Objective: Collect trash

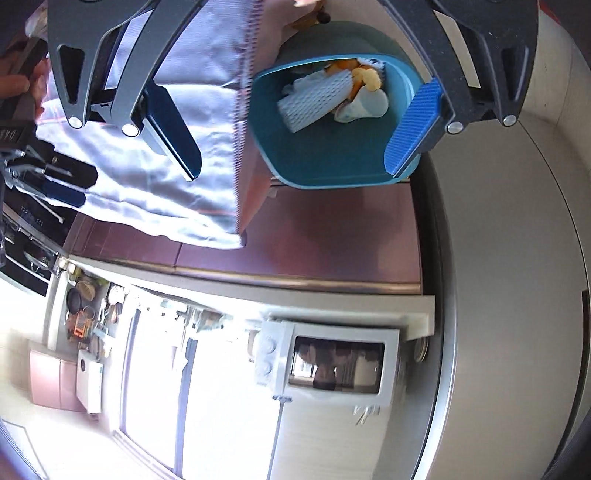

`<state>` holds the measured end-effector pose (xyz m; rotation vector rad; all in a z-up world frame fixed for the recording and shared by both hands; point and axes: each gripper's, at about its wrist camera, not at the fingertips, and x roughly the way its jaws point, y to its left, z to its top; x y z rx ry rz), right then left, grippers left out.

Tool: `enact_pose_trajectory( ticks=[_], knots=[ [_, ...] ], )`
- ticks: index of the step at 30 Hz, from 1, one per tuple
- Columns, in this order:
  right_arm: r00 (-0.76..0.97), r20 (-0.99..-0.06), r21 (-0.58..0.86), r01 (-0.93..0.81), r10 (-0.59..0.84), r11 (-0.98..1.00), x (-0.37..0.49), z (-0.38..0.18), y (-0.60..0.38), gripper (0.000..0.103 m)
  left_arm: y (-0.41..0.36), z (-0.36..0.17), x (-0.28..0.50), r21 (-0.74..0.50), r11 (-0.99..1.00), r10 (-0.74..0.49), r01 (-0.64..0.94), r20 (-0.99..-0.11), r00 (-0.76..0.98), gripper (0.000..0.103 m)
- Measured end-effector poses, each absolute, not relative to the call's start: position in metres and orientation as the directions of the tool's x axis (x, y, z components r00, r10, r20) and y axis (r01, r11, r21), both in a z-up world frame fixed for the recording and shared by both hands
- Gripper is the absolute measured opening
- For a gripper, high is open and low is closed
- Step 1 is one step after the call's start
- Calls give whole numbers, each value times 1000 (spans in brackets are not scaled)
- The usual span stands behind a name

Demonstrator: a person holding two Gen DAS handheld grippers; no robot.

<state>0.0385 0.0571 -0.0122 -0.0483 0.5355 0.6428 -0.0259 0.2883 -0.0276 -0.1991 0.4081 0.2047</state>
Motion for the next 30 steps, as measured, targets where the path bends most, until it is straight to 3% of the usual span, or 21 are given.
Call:
enact_pose_trajectory(
  ticks=[9, 17, 30],
  knots=[
    [842, -369, 59, -403, 395, 914, -2, -4, -19, 97, 211, -8, -36, -74, 983, 133, -165, -322, 937, 97],
    [888, -332, 86, -308, 319, 947, -19, -8, -53, 97, 155, -2, -47, -39, 992, 107, -122, -274, 956, 97],
    [924, -286, 62, -247, 254, 967, -41, -12, -66, 97, 139, -7, -48, -33, 992, 111, -124, -260, 959, 97]
  ],
)
